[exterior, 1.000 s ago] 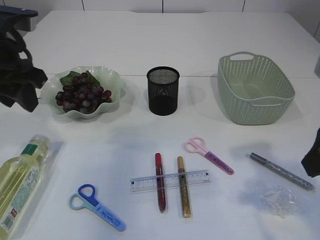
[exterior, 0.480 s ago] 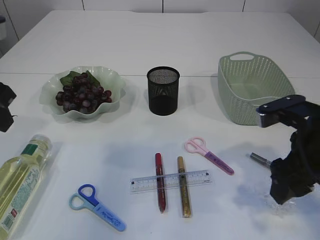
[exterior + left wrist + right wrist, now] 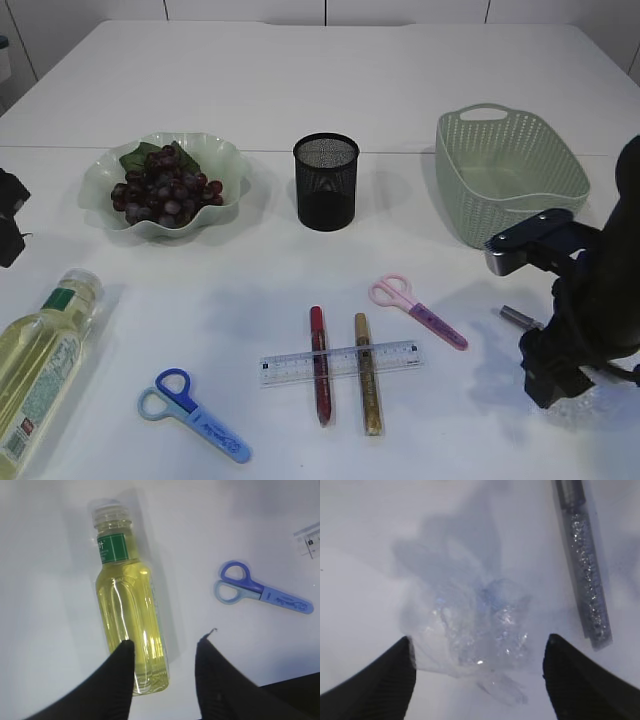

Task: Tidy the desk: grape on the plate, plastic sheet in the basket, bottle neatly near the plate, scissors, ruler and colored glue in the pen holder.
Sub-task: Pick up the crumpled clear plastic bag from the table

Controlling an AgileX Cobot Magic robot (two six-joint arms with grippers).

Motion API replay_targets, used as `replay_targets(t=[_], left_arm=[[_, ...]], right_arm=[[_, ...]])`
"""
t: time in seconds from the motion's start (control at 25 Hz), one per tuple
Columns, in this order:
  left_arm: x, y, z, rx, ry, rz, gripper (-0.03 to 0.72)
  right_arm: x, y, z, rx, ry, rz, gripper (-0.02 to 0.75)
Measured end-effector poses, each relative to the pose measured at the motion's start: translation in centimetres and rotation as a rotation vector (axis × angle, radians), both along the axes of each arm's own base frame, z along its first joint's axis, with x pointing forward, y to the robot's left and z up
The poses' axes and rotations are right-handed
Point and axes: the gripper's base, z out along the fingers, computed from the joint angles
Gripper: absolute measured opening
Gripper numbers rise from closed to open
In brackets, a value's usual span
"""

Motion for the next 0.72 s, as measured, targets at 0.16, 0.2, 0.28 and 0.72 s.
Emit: replay_targets(t=[0.16,0.2,0.28,0.72], left_arm=[[0.0,0.0,0.0,0.0,-0.002,-0.002,0.296],[0.0,0.0,0.0,-0.001,-0.004,-0.002,0.296],[0.0,0.0,0.0,-0.001,-0.004,-0.002,0.296],[0.1,0.0,0.0,-0.002,-0.007,-0.002,0.295]], right_arm=[[0.4,0.1,-1.2,-0.006,0.022,0.0,0.613],[0.5,0.1,-1.5,-0.007,0.028,0.0,0.613],[0.6,0.2,-2.1,-0.011,0.042,0.0,0.612],[0.5,0.1,-2.6,-0.02,0.07,0.002,0.601]])
